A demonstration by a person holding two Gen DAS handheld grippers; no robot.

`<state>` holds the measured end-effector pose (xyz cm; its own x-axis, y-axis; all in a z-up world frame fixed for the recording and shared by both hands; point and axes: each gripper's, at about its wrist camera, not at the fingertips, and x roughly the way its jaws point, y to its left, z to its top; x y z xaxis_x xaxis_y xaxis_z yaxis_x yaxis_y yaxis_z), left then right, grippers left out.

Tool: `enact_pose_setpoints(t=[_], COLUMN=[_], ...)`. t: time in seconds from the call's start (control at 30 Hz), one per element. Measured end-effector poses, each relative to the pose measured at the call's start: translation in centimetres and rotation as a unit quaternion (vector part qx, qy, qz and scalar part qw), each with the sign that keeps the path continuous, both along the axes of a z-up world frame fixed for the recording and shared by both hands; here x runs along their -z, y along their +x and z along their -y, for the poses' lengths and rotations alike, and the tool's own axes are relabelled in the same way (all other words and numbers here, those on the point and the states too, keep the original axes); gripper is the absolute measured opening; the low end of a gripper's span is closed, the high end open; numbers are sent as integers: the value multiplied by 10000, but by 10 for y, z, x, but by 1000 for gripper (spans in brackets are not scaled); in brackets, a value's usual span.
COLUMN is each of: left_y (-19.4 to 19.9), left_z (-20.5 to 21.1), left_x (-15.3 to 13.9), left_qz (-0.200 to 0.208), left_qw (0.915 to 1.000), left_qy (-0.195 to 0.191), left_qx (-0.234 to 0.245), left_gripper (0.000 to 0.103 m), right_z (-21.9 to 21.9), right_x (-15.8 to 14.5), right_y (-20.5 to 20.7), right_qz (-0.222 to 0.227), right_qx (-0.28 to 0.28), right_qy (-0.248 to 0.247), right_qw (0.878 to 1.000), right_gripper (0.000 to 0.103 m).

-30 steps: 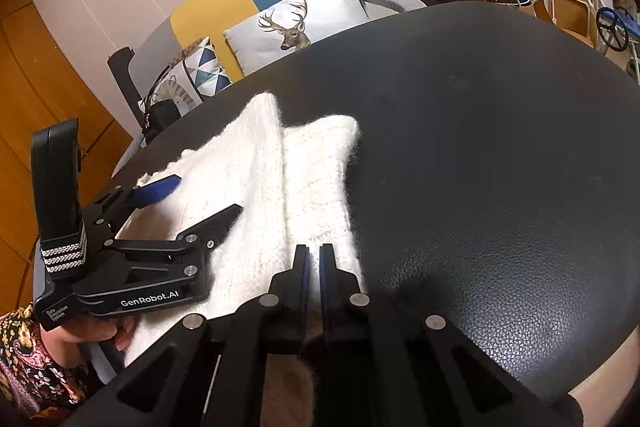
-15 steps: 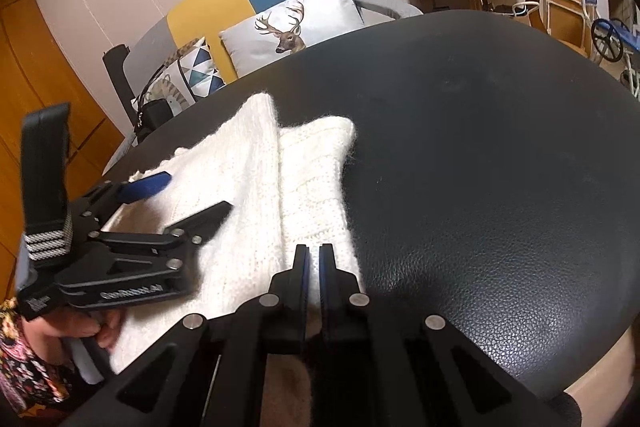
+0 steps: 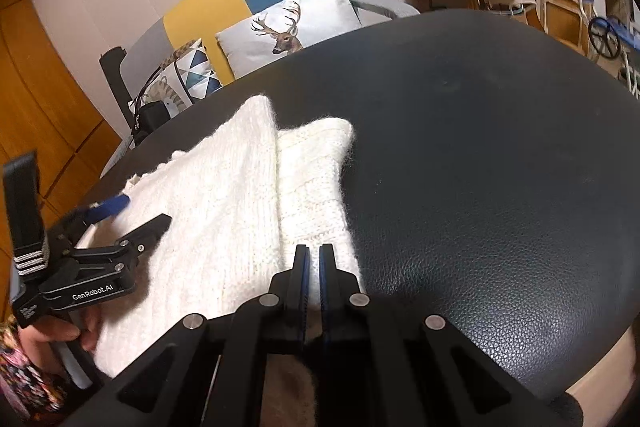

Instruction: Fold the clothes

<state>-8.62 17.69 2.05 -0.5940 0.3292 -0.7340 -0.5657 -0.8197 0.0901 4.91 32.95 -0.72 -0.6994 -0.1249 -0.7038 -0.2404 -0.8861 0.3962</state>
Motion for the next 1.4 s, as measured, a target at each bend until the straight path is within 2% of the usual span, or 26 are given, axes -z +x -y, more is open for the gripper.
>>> enact_pose_setpoints(t=[0.07, 0.1, 0.2, 0.3, 0.4, 0.47, 0.53, 0.7, 0.93, 1.0, 1.07, 1.13, 1.17, 1.23, 1.4], left_y=[-4, -5, -2, -2, 0, 0, 0, -3, -3, -4, -4, -4, -4, -5, -5], left_z=[4, 5, 4, 5, 5, 5, 5, 6, 5, 5, 6, 6, 6, 7, 9], left_x=[1, 2, 2, 2, 3, 3, 3, 2, 1, 0, 0, 0, 0, 0, 1], left_qz=[160, 186, 104, 102, 115, 119, 131, 156, 164, 167, 172, 176, 178, 181, 206], left_qw=[9997, 9996, 9997, 9996, 9995, 9995, 9994, 9992, 9992, 9991, 9991, 9990, 9990, 9989, 9986], left_qy=[171, 215, 213, 259, 296, 307, 319, 359, 377, 384, 398, 411, 418, 431, 483], left_qx=[-16, -13, -20, -21, -16, -13, -11, -3, -1, -3, -2, -4, -5, -4, -1], left_gripper=[102, 102, 102, 102, 102, 102, 102, 102, 102, 102, 102, 102, 102, 102, 102], right_z=[-2, 1, 20, 47, 59, 63, 65, 48, 41, 41, 37, 35, 38, 53, 88], right_x=[-11, -23, -49, -49, -35, -25, -16, -12, -10, -11, -17, -31, -39, -50, -37], right_y=[0, 2, -11, -40, -68, -82, -93, -97, -98, -98, -97, -94, -95, -104, -140], right_qz=[-137, -410, -843, -636, -507, -353, -182, -83, -157, -160, -136, -354, -500, -558, -58], right_qx=[80, 69, -432, -939, -1094, -1159, -1138, -725, -578, -625, -693, -713, -836, -1222, -2020], right_qy=[-112, -79, 60, 326, 251, 379, 708, 773, 795, 724, 391, 39, 9, 243, 955], right_qw=[9998, 9991, 9955, 9930, 9924, 9919, 9908, 9943, 9950, 9953, 9967, 9968, 9952, 9906, 9747], right_gripper=[7, 9, 10, 10, 10, 10, 7, 1, 0, 0, 3, 8, 9, 9, 9])
